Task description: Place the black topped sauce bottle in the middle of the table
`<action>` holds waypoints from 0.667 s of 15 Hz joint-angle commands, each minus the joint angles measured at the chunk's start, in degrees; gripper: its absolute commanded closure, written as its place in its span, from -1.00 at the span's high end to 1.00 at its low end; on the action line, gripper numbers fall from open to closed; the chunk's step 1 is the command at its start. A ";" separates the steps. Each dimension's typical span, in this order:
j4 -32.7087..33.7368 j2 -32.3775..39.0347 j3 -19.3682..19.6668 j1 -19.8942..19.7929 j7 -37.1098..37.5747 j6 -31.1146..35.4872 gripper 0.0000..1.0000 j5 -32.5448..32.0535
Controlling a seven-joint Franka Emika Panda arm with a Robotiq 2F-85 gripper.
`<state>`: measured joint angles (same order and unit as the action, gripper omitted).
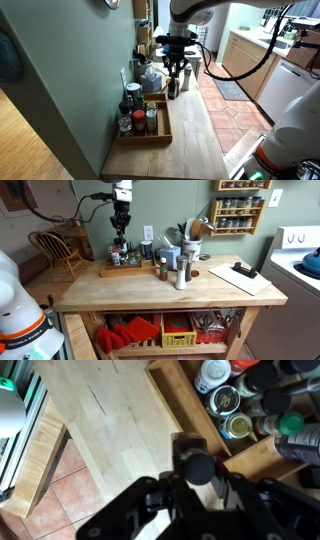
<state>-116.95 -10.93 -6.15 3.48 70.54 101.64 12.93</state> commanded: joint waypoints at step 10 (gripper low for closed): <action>-2.43 0.02 1.78 -2.89 2.62 3.79 -0.84 -0.23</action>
<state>-119.52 -10.94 -4.39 0.59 73.16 105.61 12.72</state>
